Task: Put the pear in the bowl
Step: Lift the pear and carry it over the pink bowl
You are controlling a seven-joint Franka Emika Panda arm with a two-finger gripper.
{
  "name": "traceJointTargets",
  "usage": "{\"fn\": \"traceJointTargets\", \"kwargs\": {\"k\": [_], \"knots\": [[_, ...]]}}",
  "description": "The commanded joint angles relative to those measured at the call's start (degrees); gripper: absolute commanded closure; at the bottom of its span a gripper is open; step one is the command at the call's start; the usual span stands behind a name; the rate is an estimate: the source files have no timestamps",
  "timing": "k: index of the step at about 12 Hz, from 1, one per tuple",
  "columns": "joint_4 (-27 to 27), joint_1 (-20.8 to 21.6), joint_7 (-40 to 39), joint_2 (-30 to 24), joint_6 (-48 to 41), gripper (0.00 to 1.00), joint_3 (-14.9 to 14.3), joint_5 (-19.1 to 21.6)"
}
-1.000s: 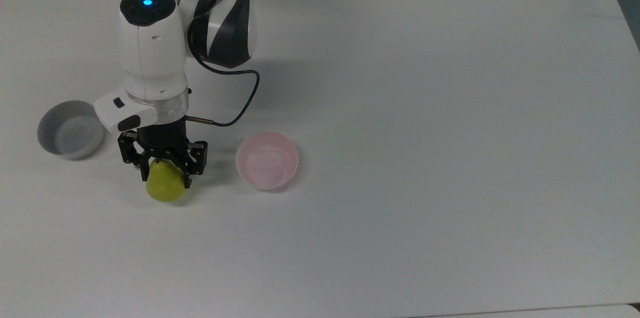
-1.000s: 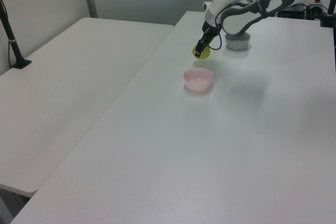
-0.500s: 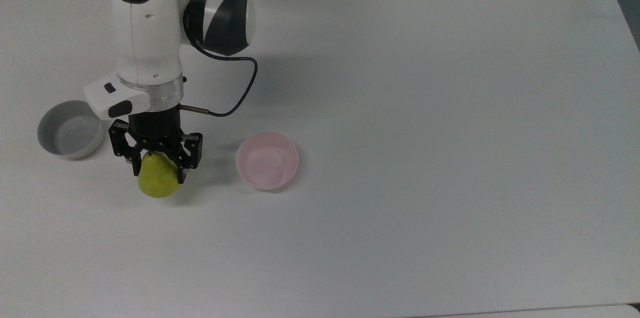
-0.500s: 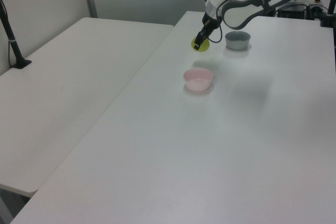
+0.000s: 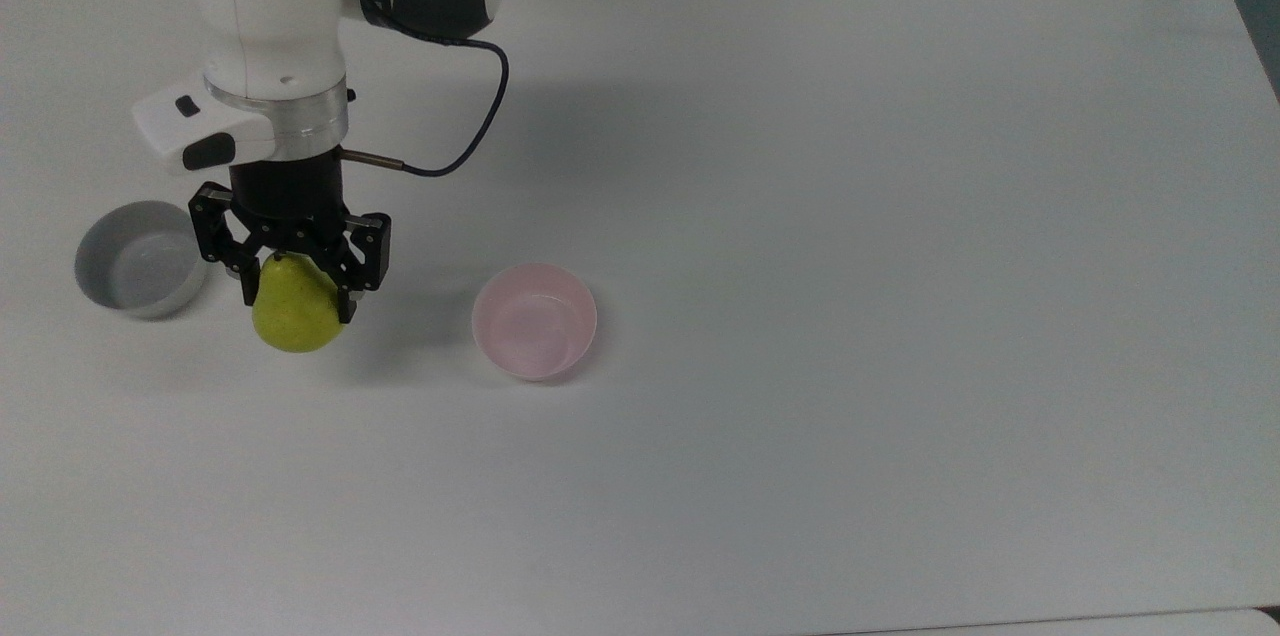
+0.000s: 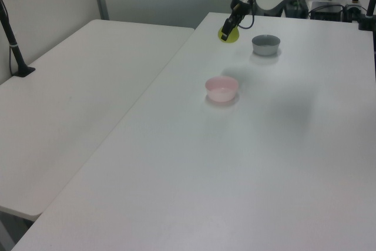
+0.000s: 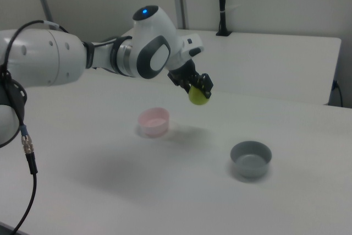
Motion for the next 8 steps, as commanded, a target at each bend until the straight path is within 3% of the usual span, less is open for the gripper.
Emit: {"fn": "traceJointTargets", "kwargs": {"k": [1,8], "knots": [[-1.0,0.8,-1.2,-5.2,-5.8,0.62,0.0,-0.1],[-1.9,8.8,1.6,-6.2,-8.9,0.62,0.1,-0.3]]}}
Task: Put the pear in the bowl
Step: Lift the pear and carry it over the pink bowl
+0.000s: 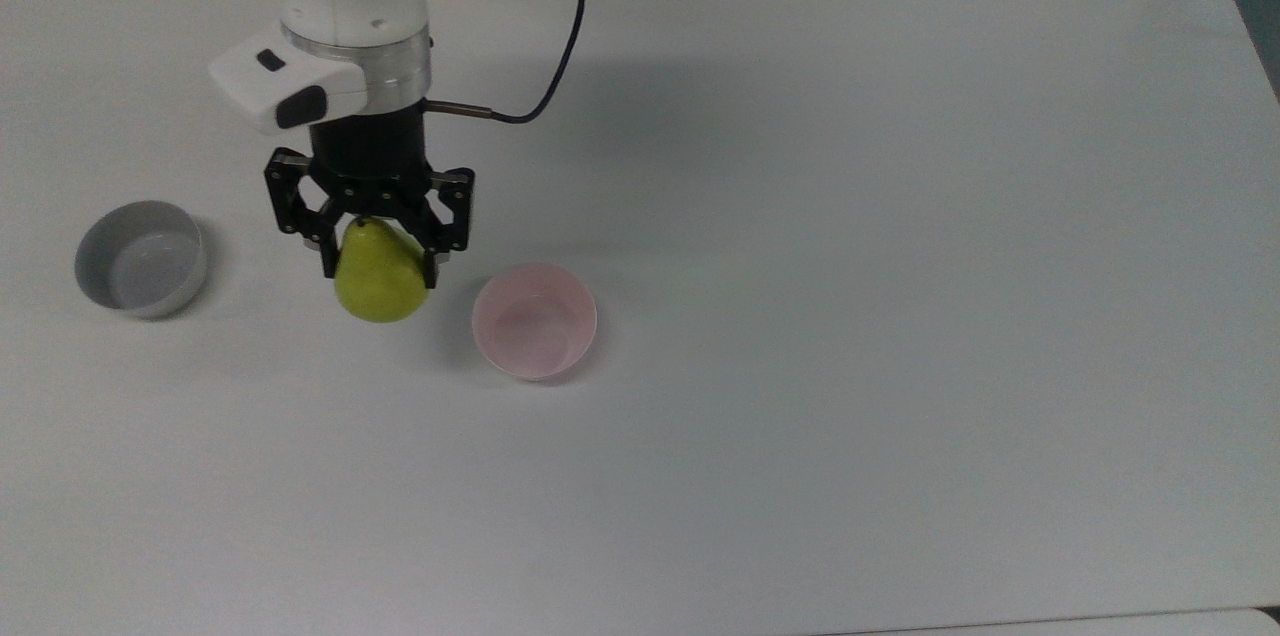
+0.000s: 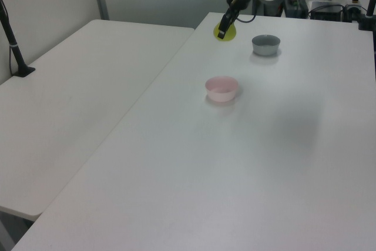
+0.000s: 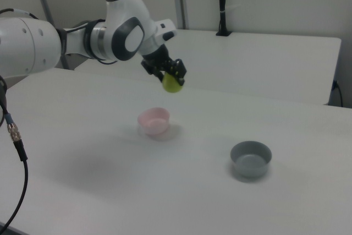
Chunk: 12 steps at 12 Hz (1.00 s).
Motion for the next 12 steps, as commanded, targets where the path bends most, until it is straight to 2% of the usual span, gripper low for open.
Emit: {"fn": "traceJointTargets", "kwargs": {"k": [1,5,12], "knots": [[-1.8,4.5,3.4,-1.7,-2.8,0.62,-0.4,-0.9],[-4.7,6.7,6.6,-1.5,-2.6,0.62,0.0,-4.8],[-8.9,7.5,7.1,-0.1,0.2,0.62,0.2,-6.3]]}}
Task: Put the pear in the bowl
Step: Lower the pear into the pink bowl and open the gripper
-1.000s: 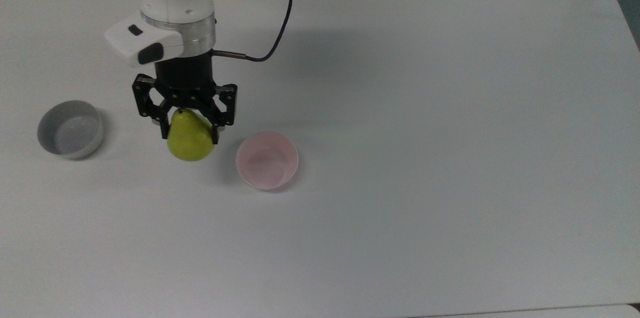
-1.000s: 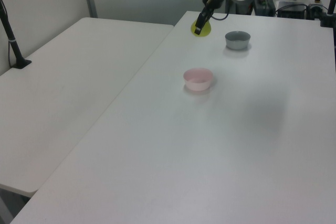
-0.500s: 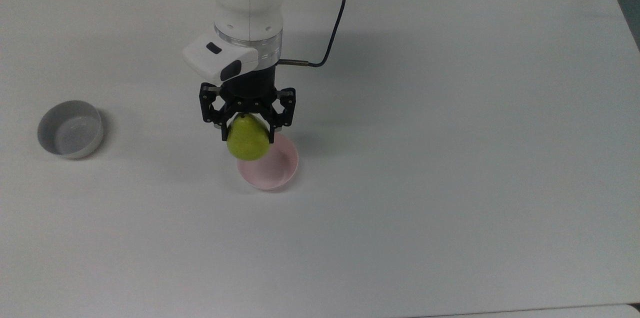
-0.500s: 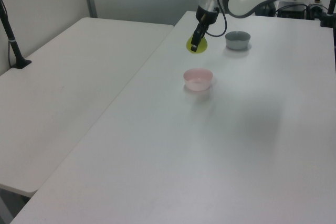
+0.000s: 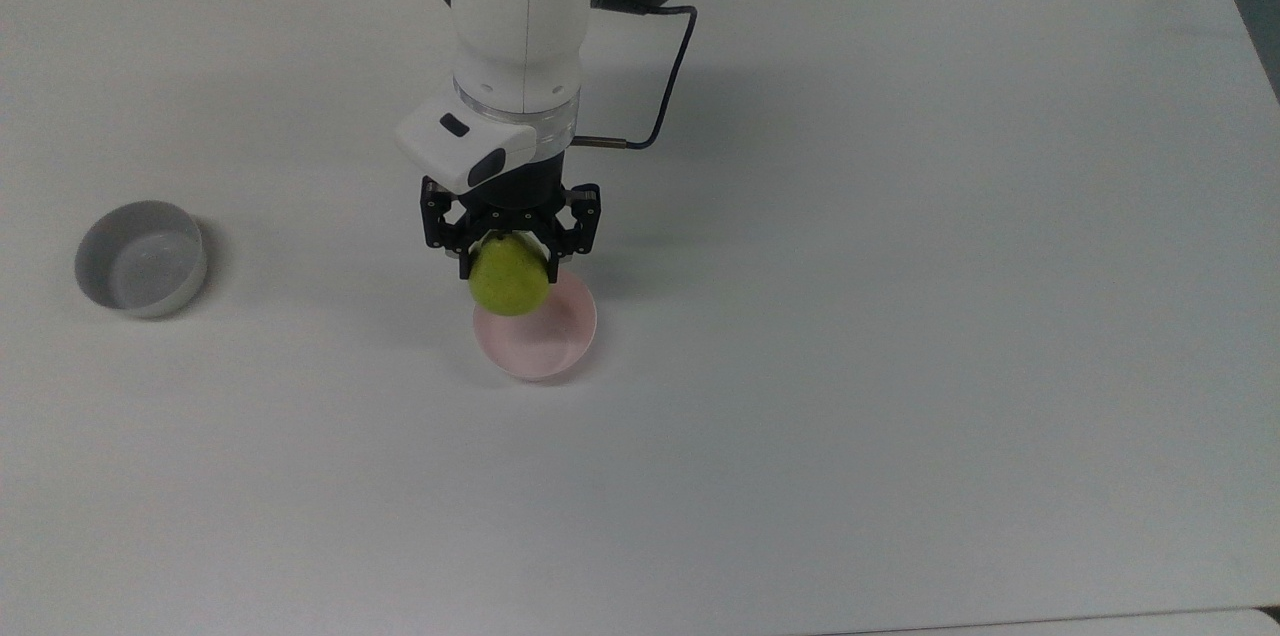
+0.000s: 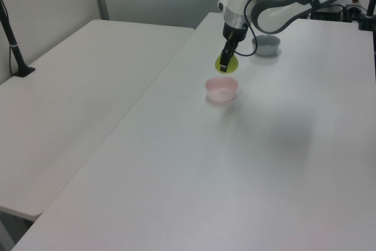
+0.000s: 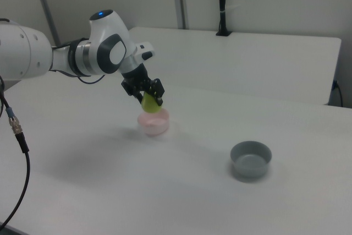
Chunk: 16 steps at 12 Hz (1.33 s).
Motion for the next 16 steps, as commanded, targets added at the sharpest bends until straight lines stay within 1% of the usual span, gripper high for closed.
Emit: {"fn": "traceJointTargets", "kwargs": {"k": [1,4,5,7,9,10,13,14,15,16], "knots": [[-2.5,0.5,1.7,-0.3,3.2,0.62,0.0,-1.5],[-2.4,0.6,1.7,1.7,6.9,0.62,0.0,-1.7],[-2.3,0.6,1.7,2.1,7.6,0.62,0.0,-2.8],[-2.1,0.8,1.7,3.1,8.3,0.62,0.0,-3.6],[-2.1,0.9,1.7,3.6,9.3,0.6,0.0,-3.8],[-2.0,0.9,1.7,4.1,9.4,0.57,0.1,-3.8],[-1.9,1.6,1.7,5.0,9.5,0.56,0.2,-5.0],[-1.9,1.6,1.7,5.2,10.4,0.53,0.2,-5.1],[-1.9,1.6,1.7,5.2,10.7,0.48,0.2,-5.1],[-1.9,1.6,1.7,5.3,10.7,0.41,0.3,-5.1]]}}
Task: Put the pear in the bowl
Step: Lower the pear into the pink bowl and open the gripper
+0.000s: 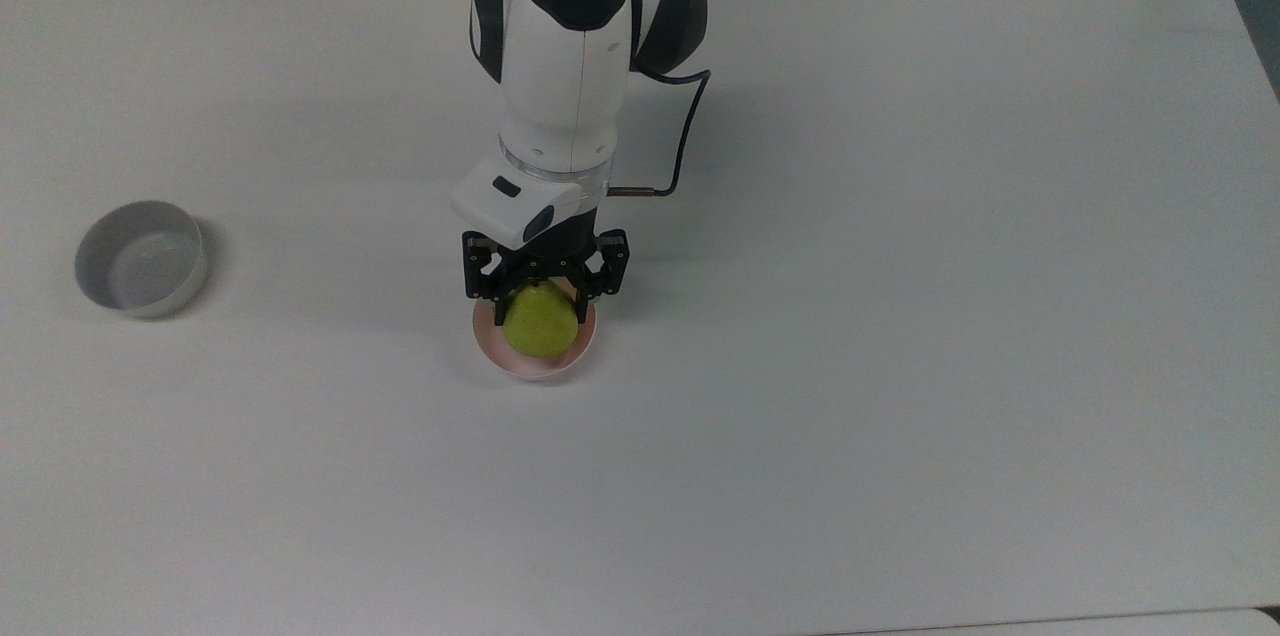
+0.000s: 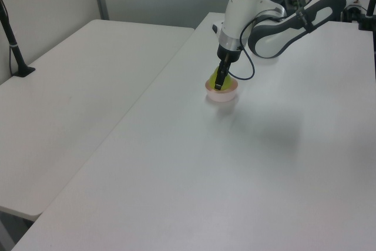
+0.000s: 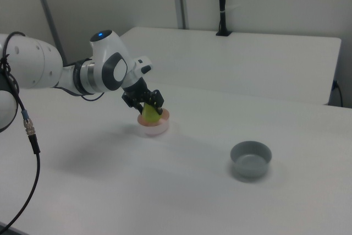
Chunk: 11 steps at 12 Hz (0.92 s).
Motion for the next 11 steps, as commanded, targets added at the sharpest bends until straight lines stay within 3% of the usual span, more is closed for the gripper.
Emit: {"fn": "traceJointTargets", "kwargs": {"k": [1,2,3,11], "knots": [[-0.5,0.4,1.6,-0.2,1.8,0.29,-0.2,-1.5],[-0.5,0.3,1.6,0.0,1.8,0.12,-0.2,-1.4],[-0.5,0.2,1.7,0.0,1.7,0.01,-0.2,-1.3],[-0.1,-0.4,1.5,-3.3,-2.0,0.0,-0.3,-0.7]]}}
